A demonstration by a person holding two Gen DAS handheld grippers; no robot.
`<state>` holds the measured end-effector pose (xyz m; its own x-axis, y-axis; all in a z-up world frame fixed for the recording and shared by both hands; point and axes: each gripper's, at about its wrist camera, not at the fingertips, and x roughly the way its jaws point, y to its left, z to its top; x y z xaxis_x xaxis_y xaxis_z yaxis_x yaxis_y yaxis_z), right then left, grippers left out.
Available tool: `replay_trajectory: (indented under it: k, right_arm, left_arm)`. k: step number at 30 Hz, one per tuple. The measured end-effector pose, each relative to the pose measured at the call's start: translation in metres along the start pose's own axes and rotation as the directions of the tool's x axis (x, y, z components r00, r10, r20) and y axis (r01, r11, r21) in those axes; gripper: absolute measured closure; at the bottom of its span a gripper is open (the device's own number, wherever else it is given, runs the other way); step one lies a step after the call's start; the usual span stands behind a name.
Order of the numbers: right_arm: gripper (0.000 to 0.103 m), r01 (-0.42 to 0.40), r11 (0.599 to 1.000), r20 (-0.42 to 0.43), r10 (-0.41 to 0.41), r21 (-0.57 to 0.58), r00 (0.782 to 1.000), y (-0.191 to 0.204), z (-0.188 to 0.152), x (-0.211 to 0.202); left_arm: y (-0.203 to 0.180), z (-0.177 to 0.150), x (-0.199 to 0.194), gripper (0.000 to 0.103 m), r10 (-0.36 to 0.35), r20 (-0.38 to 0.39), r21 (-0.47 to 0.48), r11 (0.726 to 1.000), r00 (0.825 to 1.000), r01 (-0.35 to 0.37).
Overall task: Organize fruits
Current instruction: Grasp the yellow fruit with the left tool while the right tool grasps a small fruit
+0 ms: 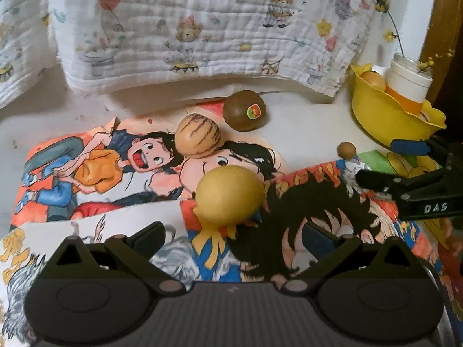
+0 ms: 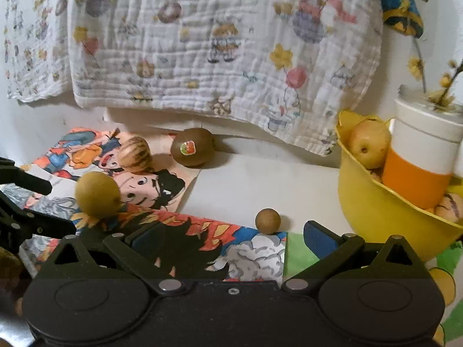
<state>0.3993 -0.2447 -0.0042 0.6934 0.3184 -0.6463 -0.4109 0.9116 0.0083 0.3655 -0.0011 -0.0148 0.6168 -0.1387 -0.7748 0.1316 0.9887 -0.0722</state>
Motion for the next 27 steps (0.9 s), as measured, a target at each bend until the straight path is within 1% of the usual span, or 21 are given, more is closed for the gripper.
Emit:
replay_trajectory:
  k: [5, 8, 11, 15, 20, 22, 23, 25, 27]
  right_arm:
    - [0.002, 0.007, 1.000, -0.033, -0.007, 0.010, 0.999, -0.004, 0.002, 0.026]
    - [0.004, 0.018, 1.000, -0.044, -0.017, 0.013, 0.999, -0.005, 0.002, 0.037]
    - [0.008, 0.027, 1.000, -0.051, -0.027, 0.008, 0.998, -0.005, 0.001, 0.045]
    - [0.017, 0.025, 1.000, -0.062, -0.025, 0.008, 0.998, -0.005, 0.000, 0.056]
    - [0.023, 0.013, 1.000, -0.056, -0.012, 0.019, 0.998, -0.006, 0.000, 0.064]
    - [0.029, 0.003, 1.000, -0.058, -0.002, 0.030, 0.998, -0.008, 0.000, 0.065]
    - [0.031, 0.002, 0.999, -0.059, 0.000, 0.035, 0.998, -0.009, -0.001, 0.066]
    - [0.039, -0.007, 0.999, -0.053, 0.008, 0.034, 0.999, -0.008, 0.000, 0.065]
    - [0.045, -0.014, 1.000, -0.050, 0.015, 0.025, 0.999, -0.007, 0.000, 0.065]
  left_arm:
    - [-0.003, 0.013, 0.017, 0.001, 0.020, -0.011, 0.021, 1.000, 1.000, -0.019]
    - [-0.004, 0.018, 0.026, 0.001, 0.029, -0.017, 0.031, 0.999, 0.999, -0.028]
    - [-0.005, 0.020, 0.036, 0.001, 0.036, -0.029, 0.042, 0.999, 0.999, -0.035]
    - [-0.005, 0.021, 0.046, 0.001, 0.043, -0.036, 0.046, 0.998, 0.998, -0.041]
    - [-0.003, 0.026, 0.055, 0.001, 0.038, -0.047, 0.028, 0.999, 0.998, -0.037]
    - [-0.002, 0.027, 0.058, 0.001, 0.037, -0.047, 0.024, 0.999, 0.998, -0.036]
    - [-0.002, 0.028, 0.058, 0.002, 0.037, -0.050, 0.023, 0.999, 0.998, -0.036]
    - [0.001, 0.028, 0.060, 0.002, 0.025, -0.057, 0.010, 1.000, 0.998, -0.025]
    - [0.005, 0.029, 0.062, 0.003, 0.014, -0.059, -0.011, 1.000, 0.998, -0.014]
